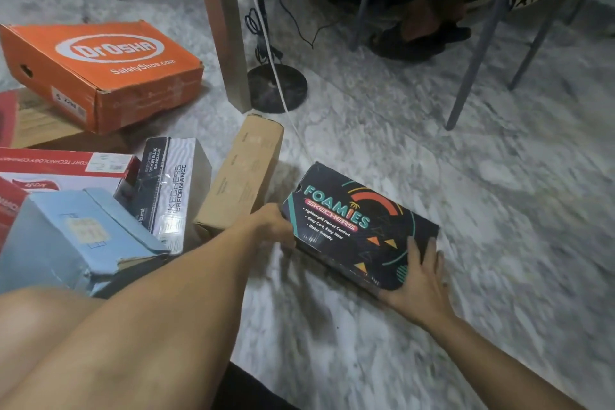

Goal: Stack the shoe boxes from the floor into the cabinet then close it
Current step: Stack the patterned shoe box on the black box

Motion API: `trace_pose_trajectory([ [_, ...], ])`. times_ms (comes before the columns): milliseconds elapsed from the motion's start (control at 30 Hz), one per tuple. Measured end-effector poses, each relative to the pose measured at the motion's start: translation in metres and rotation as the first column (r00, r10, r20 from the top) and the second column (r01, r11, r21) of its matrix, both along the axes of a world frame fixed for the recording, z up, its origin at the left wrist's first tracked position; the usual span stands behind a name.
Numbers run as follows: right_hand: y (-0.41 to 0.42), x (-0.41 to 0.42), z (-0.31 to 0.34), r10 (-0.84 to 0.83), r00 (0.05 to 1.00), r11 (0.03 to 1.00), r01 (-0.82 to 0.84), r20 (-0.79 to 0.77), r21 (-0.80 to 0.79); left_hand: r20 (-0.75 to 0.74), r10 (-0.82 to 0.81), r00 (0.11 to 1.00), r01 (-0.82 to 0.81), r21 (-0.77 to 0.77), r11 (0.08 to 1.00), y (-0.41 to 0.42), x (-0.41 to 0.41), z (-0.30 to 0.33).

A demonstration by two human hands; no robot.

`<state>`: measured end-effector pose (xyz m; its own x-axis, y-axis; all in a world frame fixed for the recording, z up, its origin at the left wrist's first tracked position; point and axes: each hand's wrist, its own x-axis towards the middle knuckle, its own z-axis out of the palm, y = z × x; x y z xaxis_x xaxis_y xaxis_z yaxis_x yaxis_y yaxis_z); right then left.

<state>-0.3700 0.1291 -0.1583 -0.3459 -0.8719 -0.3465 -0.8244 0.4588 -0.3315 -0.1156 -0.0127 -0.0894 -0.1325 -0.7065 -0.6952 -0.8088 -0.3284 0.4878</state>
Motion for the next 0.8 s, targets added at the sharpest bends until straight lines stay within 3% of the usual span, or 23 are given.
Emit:
trace_pose_trajectory([
  [100,0.002,0.004,-0.006,-0.254,0.925,0.963,0.269,0.283,-0.014,-0.005,0.016,1.000,-0.016,0.006,1.000,-0.004,-0.002,-0.005],
  [167,0.004,0.002,-0.013,-0.314,0.891,0.938,0.344,0.327,-0.035,-0.025,0.035,0.999,-0.034,0.007,0.999,-0.007,-0.002,-0.009],
  [433,0.001,-0.020,0.018,-0.327,0.769,0.806,0.530,0.550,-0.263,-0.319,0.218,0.922,-0.250,-0.062,0.966,-0.002,-0.013,0.018],
  [567,-0.012,-0.019,0.047,-0.314,0.727,0.749,0.585,0.610,-0.311,-0.453,0.208,0.867,-0.298,-0.135,0.945,0.002,-0.011,0.027],
  [800,-0.039,-0.005,0.108,-0.156,0.668,0.728,0.576,0.727,-0.372,-0.552,0.171,0.816,-0.378,-0.287,0.880,0.003,0.016,0.063],
])
